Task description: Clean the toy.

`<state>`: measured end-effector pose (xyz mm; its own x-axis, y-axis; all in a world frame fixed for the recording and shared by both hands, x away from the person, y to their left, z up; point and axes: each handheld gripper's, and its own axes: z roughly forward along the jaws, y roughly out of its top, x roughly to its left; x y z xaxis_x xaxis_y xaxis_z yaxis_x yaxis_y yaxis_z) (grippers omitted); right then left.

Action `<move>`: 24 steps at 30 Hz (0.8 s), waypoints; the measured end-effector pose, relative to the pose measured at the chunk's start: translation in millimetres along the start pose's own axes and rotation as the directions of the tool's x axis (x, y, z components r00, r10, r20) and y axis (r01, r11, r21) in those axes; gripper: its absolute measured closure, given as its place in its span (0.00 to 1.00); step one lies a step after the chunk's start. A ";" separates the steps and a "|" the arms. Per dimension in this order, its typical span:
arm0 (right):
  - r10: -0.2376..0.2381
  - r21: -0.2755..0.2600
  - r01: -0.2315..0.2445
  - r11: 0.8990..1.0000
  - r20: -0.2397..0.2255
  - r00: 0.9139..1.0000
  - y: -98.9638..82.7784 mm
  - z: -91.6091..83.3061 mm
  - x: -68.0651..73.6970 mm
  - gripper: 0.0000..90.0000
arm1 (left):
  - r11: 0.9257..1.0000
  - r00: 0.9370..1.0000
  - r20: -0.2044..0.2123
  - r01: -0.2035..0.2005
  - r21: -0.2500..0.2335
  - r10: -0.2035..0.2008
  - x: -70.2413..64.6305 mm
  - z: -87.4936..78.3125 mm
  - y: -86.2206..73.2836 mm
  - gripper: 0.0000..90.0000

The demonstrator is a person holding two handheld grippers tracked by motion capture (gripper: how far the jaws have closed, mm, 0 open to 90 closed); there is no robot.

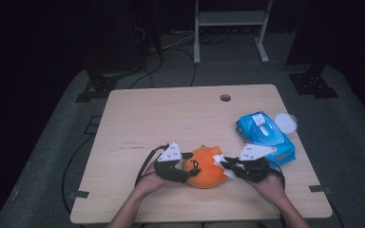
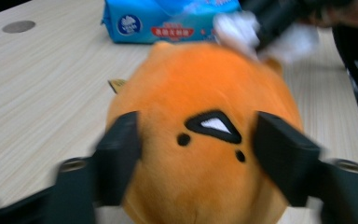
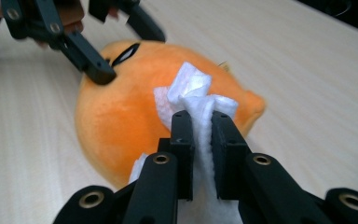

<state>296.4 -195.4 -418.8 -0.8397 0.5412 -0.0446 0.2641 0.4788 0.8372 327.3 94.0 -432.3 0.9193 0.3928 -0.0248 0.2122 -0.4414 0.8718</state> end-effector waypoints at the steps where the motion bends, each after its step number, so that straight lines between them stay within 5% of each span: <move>1: 0.000 0.000 0.000 1.000 0.000 1.000 0.0 0.0 0.0 0.88 | 1.000 1.000 0.000 0.000 0.000 0.000 0.0 0.0 0.0 0.21; 3: -0.013 -0.014 0.012 1.000 -0.074 0.997 0.3 1.9 13.4 0.88 | 0.998 0.998 0.038 0.054 -0.012 -0.054 1.2 1.9 1.9 0.26; 4: -0.013 -0.014 0.012 1.000 -0.074 0.997 0.3 1.9 13.4 0.88 | 0.998 0.998 0.038 0.054 -0.012 -0.054 1.2 1.9 1.9 0.31; 6: -0.035 -0.012 0.035 0.999 -0.057 0.998 2.7 1.2 18.3 0.88 | 1.000 1.000 0.016 0.007 -0.006 -0.007 -3.4 3.6 -0.4 0.36; 8: 0.004 -0.030 -0.005 1.000 -0.045 0.999 3.8 -1.5 7.7 0.88 | 0.998 0.998 0.019 -0.060 0.002 0.060 -9.8 5.3 0.4 0.43; 11: 0.070 -0.053 -0.071 0.996 -0.015 0.997 2.2 -2.8 -8.5 0.88 | 0.988 0.987 0.065 -0.151 0.019 0.149 -20.7 8.7 2.3 0.45; 12: 0.070 -0.053 -0.071 0.996 -0.015 0.997 2.2 -2.8 -8.5 0.88 | 0.988 0.987 0.065 -0.151 0.019 0.149 -20.7 8.7 2.3 0.45; 13: 0.122 -0.059 -0.123 0.991 -0.025 0.992 -1.3 -0.6 -19.5 0.88 | 0.987 0.984 0.074 -0.162 0.021 0.160 -24.8 9.7 4.1 0.45; 16: 0.160 -0.053 -0.162 0.985 -0.039 0.986 -5.6 2.1 -26.7 0.88 | 0.989 0.986 0.085 -0.147 0.008 0.146 -23.3 9.3 4.2 0.41; 17: 0.158 -0.042 -0.159 0.986 -0.038 0.987 -8.5 2.9 -27.2 0.88 | 0.995 0.991 0.093 -0.095 -0.003 0.095 -17.7 7.7 6.0 0.35; 18: 0.158 -0.042 -0.159 0.986 -0.038 0.987 -8.5 2.9 -27.2 0.88 | 0.995 0.991 0.093 -0.095 -0.003 0.095 -17.7 7.7 6.0 0.28; 19: 0.137 -0.015 -0.137 0.990 -0.029 0.990 -9.8 3.3 -23.2 0.88 | 1.000 0.997 0.074 -0.016 -0.009 0.016 -12.1 6.8 8.5 0.25; 22: 0.118 -0.006 -0.118 0.993 -0.022 0.993 -11.6 2.5 -20.1 0.88 | 1.000 0.996 0.086 -0.012 -0.007 0.012 -10.7 7.4 6.2 0.35; 24: 0.119 -0.026 -0.120 0.992 -0.032 0.992 -9.6 -0.2 -17.8 0.88 | 0.996 0.993 0.074 -0.092 0.004 0.091 -18.0 9.9 3.6 0.41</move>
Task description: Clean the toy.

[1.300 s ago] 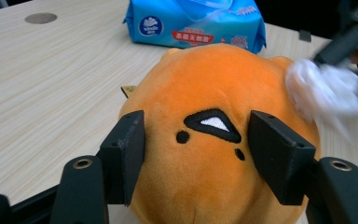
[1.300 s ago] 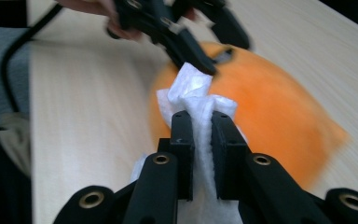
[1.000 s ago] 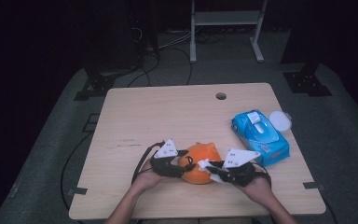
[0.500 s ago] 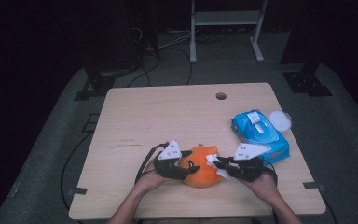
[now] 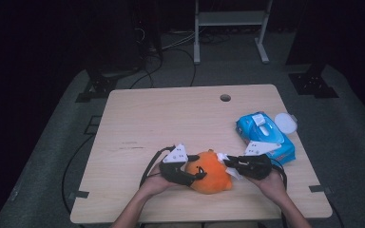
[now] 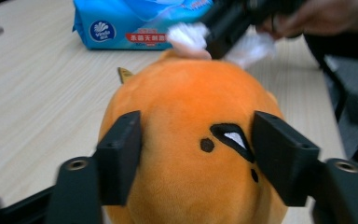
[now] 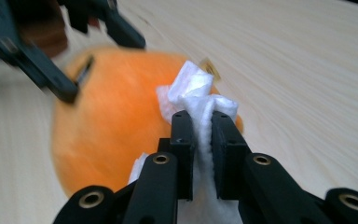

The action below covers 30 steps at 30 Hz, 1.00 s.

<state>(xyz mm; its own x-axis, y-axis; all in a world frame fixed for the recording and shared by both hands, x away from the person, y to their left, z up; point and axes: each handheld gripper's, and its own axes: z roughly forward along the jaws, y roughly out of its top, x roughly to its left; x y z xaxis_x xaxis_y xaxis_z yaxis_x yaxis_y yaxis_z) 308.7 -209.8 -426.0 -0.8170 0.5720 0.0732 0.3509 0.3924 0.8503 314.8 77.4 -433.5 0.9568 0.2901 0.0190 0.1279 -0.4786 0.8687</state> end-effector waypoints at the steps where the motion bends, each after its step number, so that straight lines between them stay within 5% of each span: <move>1: 0.000 0.000 0.000 1.000 0.000 1.000 0.0 0.0 0.0 0.88 | 1.000 1.000 0.000 0.000 0.000 0.000 0.0 0.0 0.0 0.43; 3: -0.018 -0.043 0.017 0.999 -0.021 1.000 8.9 -0.7 7.3 0.88 | 0.998 0.998 0.022 -0.060 0.004 0.060 -6.7 1.6 1.6 0.44; 8: -0.035 -0.026 0.035 0.999 -0.010 0.999 11.6 3.2 7.9 0.88 | 0.999 0.998 0.034 -0.044 -0.007 0.044 -3.5 -3.3 1.4 0.37; 9: -0.024 -0.012 0.024 1.000 0.003 1.000 8.5 2.3 3.6 0.88 | 0.999 1.000 0.015 0.026 -0.019 -0.026 3.1 -6.7 3.0 0.30; 10: -0.024 -0.012 0.024 1.000 0.003 1.000 8.5 2.3 3.6 0.88 | 0.999 1.000 0.015 0.026 -0.019 -0.026 3.1 -6.7 3.0 0.27; 11: -0.017 0.008 0.017 1.000 0.010 1.000 5.0 1.4 1.2 0.88 | 0.995 0.995 0.015 0.100 -0.019 -0.099 9.0 -7.5 3.8 0.26; 16: -0.033 -0.025 0.033 0.999 -0.018 0.999 10.2 -0.3 10.7 0.88 | 1.000 0.999 0.027 0.021 -0.009 -0.021 -0.6 -0.4 2.2 0.42; 17: -0.064 -0.039 0.063 0.997 -0.032 0.997 17.1 3.4 19.2 0.88 | 0.999 0.999 0.027 -0.035 0.002 0.035 -6.4 1.1 4.8 0.42; 19: -0.085 -0.030 0.085 0.996 -0.022 0.996 21.0 6.7 22.3 0.88 | 0.998 0.998 0.015 -0.062 0.019 0.062 -8.2 -1.3 6.2 0.42; 22: -0.081 -0.025 0.081 0.996 -0.016 0.997 19.3 6.8 18.5 0.88 | 0.999 0.999 0.000 -0.044 0.007 0.044 -5.6 -5.0 5.3 0.29; 23: -0.093 0.000 0.093 0.996 0.023 0.995 14.6 5.4 13.8 0.88 | 0.999 0.999 -0.021 0.030 0.030 -0.029 1.0 -5.3 5.2 0.21; 24: -0.091 0.007 0.090 0.996 0.041 0.995 12.2 4.3 11.5 0.88 | 0.997 0.998 -0.018 0.061 0.046 -0.060 3.7 -3.6 4.1 0.16; 27: -0.070 0.004 0.070 0.998 0.045 0.997 10.0 0.8 7.0 0.88 | 0.998 0.998 0.011 0.060 0.034 -0.061 3.8 -0.9 0.2 0.21; 30: -0.084 -0.007 0.085 0.996 0.058 0.995 13.0 -1.3 11.3 0.88 | 0.999 1.000 -0.005 0.015 0.030 -0.015 0.5 -0.6 2.8 0.34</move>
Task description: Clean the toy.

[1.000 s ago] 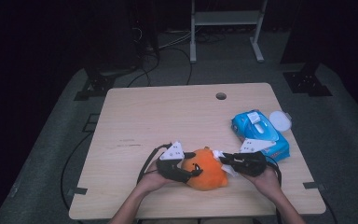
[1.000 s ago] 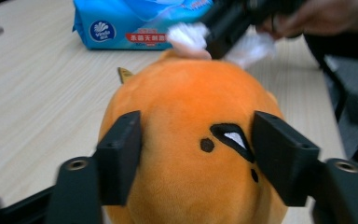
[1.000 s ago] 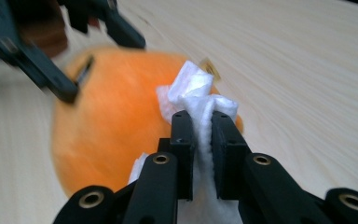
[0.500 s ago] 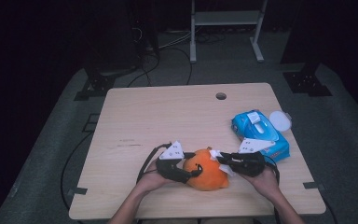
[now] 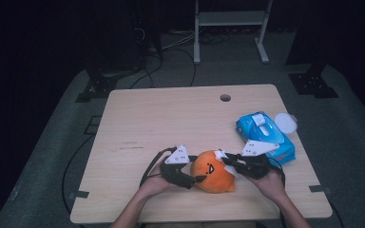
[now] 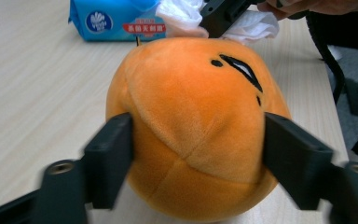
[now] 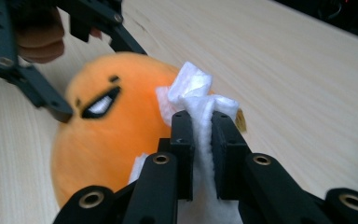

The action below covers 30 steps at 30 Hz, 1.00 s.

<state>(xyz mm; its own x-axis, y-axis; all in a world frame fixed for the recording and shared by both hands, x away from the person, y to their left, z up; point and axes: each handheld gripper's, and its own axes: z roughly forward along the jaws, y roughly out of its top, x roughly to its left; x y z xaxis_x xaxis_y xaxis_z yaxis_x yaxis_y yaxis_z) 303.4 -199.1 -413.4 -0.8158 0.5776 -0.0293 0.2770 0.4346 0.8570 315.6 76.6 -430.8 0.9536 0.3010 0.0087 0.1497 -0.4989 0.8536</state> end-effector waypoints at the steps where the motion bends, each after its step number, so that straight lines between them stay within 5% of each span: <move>1: -0.023 -0.028 0.022 0.999 -0.021 1.000 5.5 -0.4 9.1 0.88 | 1.000 1.000 -0.012 -0.013 -0.001 0.013 -2.3 0.6 1.9 0.37; 5: -0.073 -0.070 0.069 0.995 -0.062 0.995 16.5 0.8 27.5 0.88 | 0.999 0.999 0.000 -0.035 -0.006 0.035 -6.1 0.0 2.9 0.37; 8: -0.071 -0.050 0.069 0.996 -0.040 0.997 14.7 1.1 24.1 0.88 | 1.000 1.000 0.017 0.001 -0.012 -0.001 -3.8 -0.7 1.8 0.29; 12: -0.042 -0.038 0.041 0.998 -0.025 0.999 8.9 -2.2 16.3 0.88 | 1.000 1.000 -0.006 -0.008 -0.026 0.008 -1.7 -0.7 1.2 0.40; 19: -0.122 -0.027 0.121 0.992 -0.081 0.989 8.7 -3.8 42.6 0.88 | 0.994 0.994 -0.023 0.108 -0.028 -0.108 9.8 -3.9 -5.5 0.44; 23: -0.082 -0.027 0.081 0.996 -0.066 0.994 7.5 -4.0 29.3 0.88 | 0.991 0.992 0.001 0.126 -0.043 -0.126 10.4 -3.6 -5.2 0.40; 27: -0.019 -0.036 0.016 0.999 -0.078 0.997 0.0 -7.5 15.1 0.88 | 0.996 0.997 0.014 0.078 -0.036 -0.078 5.8 -1.2 -5.1 0.35; 29: -0.009 -0.037 0.006 0.999 -0.082 0.997 0.6 -7.6 16.3 0.88 | 0.998 0.998 0.009 0.062 -0.032 -0.061 4.1 0.0 -4.5 0.36; 30: -0.018 -0.055 0.013 0.998 -0.099 0.995 4.9 -5.3 23.7 0.88 | 0.999 1.000 -0.001 0.022 -0.034 -0.022 0.3 2.0 -3.3 0.39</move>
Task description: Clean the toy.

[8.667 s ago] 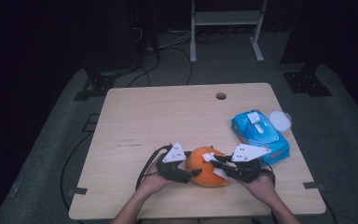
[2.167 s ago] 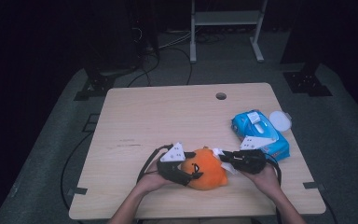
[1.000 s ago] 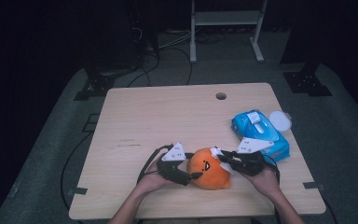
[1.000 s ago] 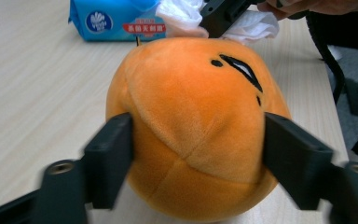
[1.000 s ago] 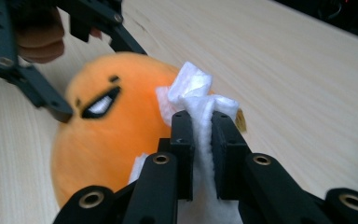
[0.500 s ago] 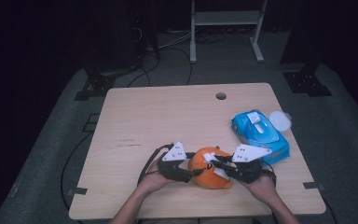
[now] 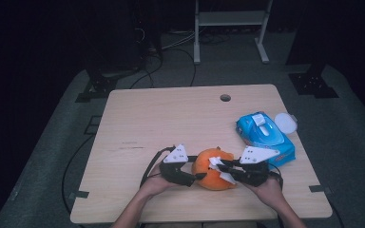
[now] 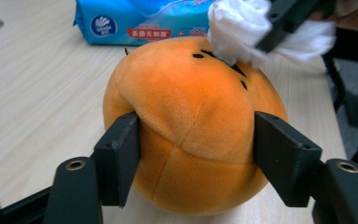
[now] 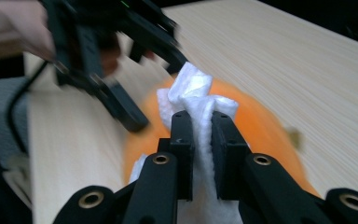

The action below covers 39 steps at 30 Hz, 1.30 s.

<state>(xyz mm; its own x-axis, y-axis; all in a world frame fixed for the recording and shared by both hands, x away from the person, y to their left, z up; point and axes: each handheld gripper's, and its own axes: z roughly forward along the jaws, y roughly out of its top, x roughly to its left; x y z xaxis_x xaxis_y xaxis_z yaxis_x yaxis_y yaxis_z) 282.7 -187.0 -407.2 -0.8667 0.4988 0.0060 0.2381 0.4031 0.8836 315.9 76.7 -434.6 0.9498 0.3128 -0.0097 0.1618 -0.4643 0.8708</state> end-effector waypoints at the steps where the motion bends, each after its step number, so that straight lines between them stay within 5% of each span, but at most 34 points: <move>1: -0.006 -0.010 0.006 1.000 -0.024 1.000 2.7 3.2 3.9 0.88 | 1.000 1.000 -0.004 -0.017 0.007 0.017 -2.1 0.8 1.0 0.39; 4: -0.066 -0.001 0.066 0.998 -0.030 0.997 10.8 13.6 13.7 0.88 | 0.998 0.998 -0.018 -0.059 0.028 0.060 -6.3 1.1 2.2 0.41; 8: -0.054 -0.009 0.055 0.998 0.021 0.998 13.2 11.0 4.7 0.88 | 0.996 0.996 -0.014 -0.085 0.039 0.085 -6.3 -1.5 -1.6 0.41; 9: -0.001 0.000 0.001 1.000 0.051 0.999 7.8 5.9 -11.3 0.88 | 0.998 0.998 -0.007 -0.057 0.034 0.057 -3.9 -2.3 -3.3 0.40; 10: -0.001 0.000 0.001 1.000 0.051 0.999 7.8 5.9 -11.3 0.88 | 0.998 0.998 -0.007 -0.057 0.034 0.057 -3.9 -2.3 -3.3 0.37; 11: 0.046 0.027 -0.048 0.998 0.062 0.997 -2.0 3.3 -24.4 0.88 | 1.000 1.000 0.013 0.014 0.022 -0.014 0.6 -1.5 -2.0 0.32; 13: 0.061 0.033 -0.063 0.997 0.050 0.997 -7.1 1.9 -25.1 0.88 | 0.999 0.998 0.038 0.049 0.012 -0.050 2.7 -0.7 -0.8 0.23; 15: 0.033 0.046 -0.034 0.998 0.033 0.999 -6.0 1.4 -16.7 0.88 | 0.992 0.989 0.070 0.128 -0.007 -0.127 6.5 0.4 1.2 0.21; 18: 0.006 0.061 -0.005 0.998 -0.017 1.000 -5.0 2.3 -6.5 0.88 | 0.987 0.984 0.091 0.158 -0.024 -0.156 8.5 -0.4 -0.1 0.27; 19: -0.028 0.069 0.029 0.997 -0.017 0.999 -2.6 3.2 2.5 0.88 | 0.994 0.992 0.061 0.111 -0.016 -0.110 5.7 -1.3 -0.9 0.32; 20: -0.028 0.069 0.029 0.997 -0.017 0.999 -2.6 3.2 2.5 0.88 | 0.994 0.992 0.061 0.111 -0.016 -0.110 5.7 -1.3 -0.9 0.36; 21: -0.035 0.054 0.035 0.998 -0.009 0.999 2.8 3.6 3.2 0.88 | 0.999 0.998 0.037 0.053 -0.014 -0.052 -0.1 0.0 0.2 0.38; 24: -0.021 0.025 0.021 0.999 0.010 1.000 8.9 5.4 -4.2 0.88 | 0.999 0.999 0.013 -0.046 0.007 0.046 -9.1 0.9 3.6 0.42; 28: -0.006 0.038 0.004 0.999 0.055 0.998 4.8 3.4 -16.4 0.88 | 0.998 0.998 0.020 -0.059 0.008 0.059 -9.2 -0.8 2.0 0.41; 32: 0.032 0.054 -0.035 0.998 0.045 0.998 -8.3 -5.0 -22.8 0.88 | 1.000 0.997 0.080 -0.001 0.005 0.001 -3.3 -2.6 2.1 0.31; 34: -0.015 0.061 0.013 0.998 0.032 0.999 -9.9 -7.4 -6.9 0.88 | 0.999 0.995 0.095 0.018 0.030 -0.021 -1.4 -4.4 6.1 0.21; 35: -0.023 0.060 0.023 0.998 0.010 1.000 -9.7 -7.0 -1.0 0.89 | 0.995 0.991 0.105 0.082 0.053 -0.087 1.9 -4.6 9.6 0.15; 36: -0.023 0.060 0.023 0.998 0.010 1.000 -9.7 -7.0 -1.0 0.89 | 0.995 0.991 0.105 0.082 0.053 -0.087 1.9 -4.6 9.6 0.09; 37: -0.034 0.048 0.036 0.998 -0.043 0.998 -8.6 -5.0 9.5 0.89 | 0.987 0.979 0.135 0.146 0.065 -0.154 4.9 -1.8 9.8 0.08; 39: -0.051 0.047 0.053 0.997 -0.049 0.998 -6.7 -3.6 14.4 0.89 | 0.988 0.979 0.150 0.128 0.088 -0.141 3.8 1.5 8.8 0.09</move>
<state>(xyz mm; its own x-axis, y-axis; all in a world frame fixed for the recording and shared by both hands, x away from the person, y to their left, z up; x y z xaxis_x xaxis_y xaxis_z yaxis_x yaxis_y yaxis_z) 267.0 -185.2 -411.4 -0.8981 0.4394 -0.0159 0.2121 0.4645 0.8598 321.3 72.6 -427.8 0.9470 0.2467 -0.2059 0.3054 -0.4918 0.8154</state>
